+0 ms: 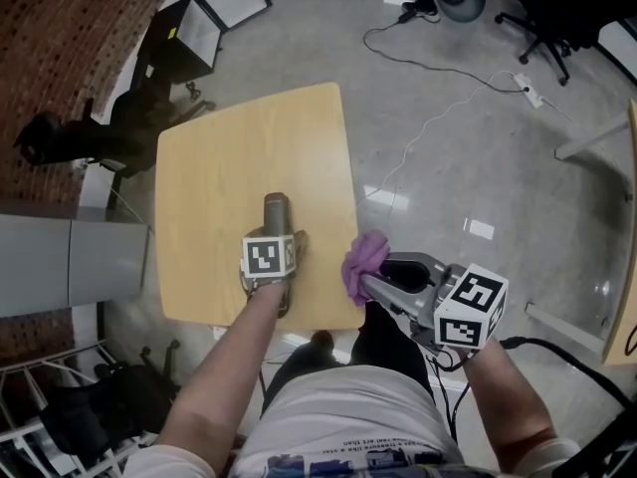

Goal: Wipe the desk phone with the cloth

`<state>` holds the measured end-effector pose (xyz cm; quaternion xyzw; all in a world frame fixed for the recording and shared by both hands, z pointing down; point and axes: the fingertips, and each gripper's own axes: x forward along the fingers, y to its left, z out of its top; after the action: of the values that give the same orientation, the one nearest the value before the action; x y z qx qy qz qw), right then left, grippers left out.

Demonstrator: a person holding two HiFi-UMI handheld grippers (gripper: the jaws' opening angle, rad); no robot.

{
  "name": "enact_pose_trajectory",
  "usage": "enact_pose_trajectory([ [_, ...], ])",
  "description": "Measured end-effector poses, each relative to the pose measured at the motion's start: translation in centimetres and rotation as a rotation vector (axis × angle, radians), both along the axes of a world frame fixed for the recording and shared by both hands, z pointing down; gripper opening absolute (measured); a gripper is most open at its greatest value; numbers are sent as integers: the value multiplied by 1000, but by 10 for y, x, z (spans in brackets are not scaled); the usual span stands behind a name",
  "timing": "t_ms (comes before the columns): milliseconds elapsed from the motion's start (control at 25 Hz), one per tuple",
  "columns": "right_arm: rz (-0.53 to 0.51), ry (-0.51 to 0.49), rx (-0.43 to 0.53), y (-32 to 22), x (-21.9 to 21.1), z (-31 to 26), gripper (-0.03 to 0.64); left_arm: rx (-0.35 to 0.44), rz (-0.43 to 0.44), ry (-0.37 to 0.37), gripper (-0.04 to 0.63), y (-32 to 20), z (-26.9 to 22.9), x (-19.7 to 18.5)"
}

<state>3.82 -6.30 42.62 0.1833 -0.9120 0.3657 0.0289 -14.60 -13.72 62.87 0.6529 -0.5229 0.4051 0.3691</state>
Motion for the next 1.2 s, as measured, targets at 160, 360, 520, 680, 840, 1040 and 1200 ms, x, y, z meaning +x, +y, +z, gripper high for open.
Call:
enact_pose_trajectory([
  [160, -13, 28, 15, 5, -7, 3, 92, 31, 70, 37, 466, 9, -21, 4],
  [360, -51, 127, 75, 24, -20, 12, 92, 142, 146, 176, 472, 42, -69, 5],
  [520, -54, 189, 121, 47, -35, 12, 92, 271, 148, 359, 471, 82, -121, -5],
  [680, -58, 264, 188, 87, -62, 5, 92, 411, 212, 532, 408, 143, -177, -21],
  [840, -34, 318, 259, 137, -91, -13, 92, 505, 273, 641, 343, 213, -213, -42],
  [1040, -19, 392, 307, 193, -102, -25, 92, 522, 305, 654, 241, 276, -216, -48],
  [1200, -79, 403, 305, 244, -108, -17, 92, 505, 327, 552, 69, 321, -199, -45],
])
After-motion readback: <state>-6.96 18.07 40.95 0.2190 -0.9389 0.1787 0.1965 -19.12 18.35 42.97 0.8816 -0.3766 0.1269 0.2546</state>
